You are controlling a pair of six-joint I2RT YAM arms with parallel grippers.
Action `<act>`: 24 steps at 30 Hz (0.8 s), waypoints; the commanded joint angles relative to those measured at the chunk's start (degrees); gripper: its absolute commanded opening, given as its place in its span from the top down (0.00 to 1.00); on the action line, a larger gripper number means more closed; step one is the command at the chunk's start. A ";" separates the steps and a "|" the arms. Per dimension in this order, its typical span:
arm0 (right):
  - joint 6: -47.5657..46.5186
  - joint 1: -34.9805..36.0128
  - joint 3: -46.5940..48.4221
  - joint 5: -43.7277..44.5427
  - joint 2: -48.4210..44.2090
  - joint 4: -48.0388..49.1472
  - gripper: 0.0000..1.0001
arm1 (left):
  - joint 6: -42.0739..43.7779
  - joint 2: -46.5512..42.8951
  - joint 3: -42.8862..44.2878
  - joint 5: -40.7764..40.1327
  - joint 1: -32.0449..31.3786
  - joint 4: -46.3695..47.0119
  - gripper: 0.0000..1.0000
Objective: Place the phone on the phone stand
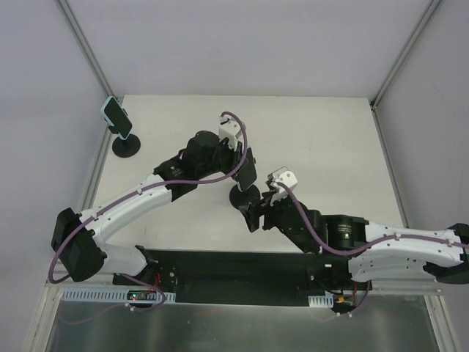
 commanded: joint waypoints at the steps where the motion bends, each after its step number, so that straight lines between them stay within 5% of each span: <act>1: -8.16 -3.26 -1.81 -11.94 -5.82 4.35 0.18 | 7.54 0.98 -3.13 -6.87 0.87 -6.10 1.00; 6: -9.14 -26.76 -1.11 -46.71 -5.57 -0.93 0.14 | 11.14 -1.91 -3.83 0.33 0.87 -5.75 1.00; 8: -11.86 -30.94 -1.45 -57.16 -4.69 -0.67 0.13 | 12.37 -3.67 -3.74 6.38 1.22 -5.75 1.00; 14: -14.15 -47.55 -6.72 -88.28 -2.49 12.94 0.14 | 13.70 -7.72 -3.65 32.10 7.01 -5.92 1.00; 18: -17.31 -54.41 -7.61 -96.85 2.78 18.40 0.17 | 15.10 -9.30 -4.88 39.71 10.36 -5.83 1.00; 24: -19.51 -54.51 -4.55 -102.05 10.86 26.22 0.18 | 17.04 -6.93 -3.40 47.97 10.89 -5.92 1.00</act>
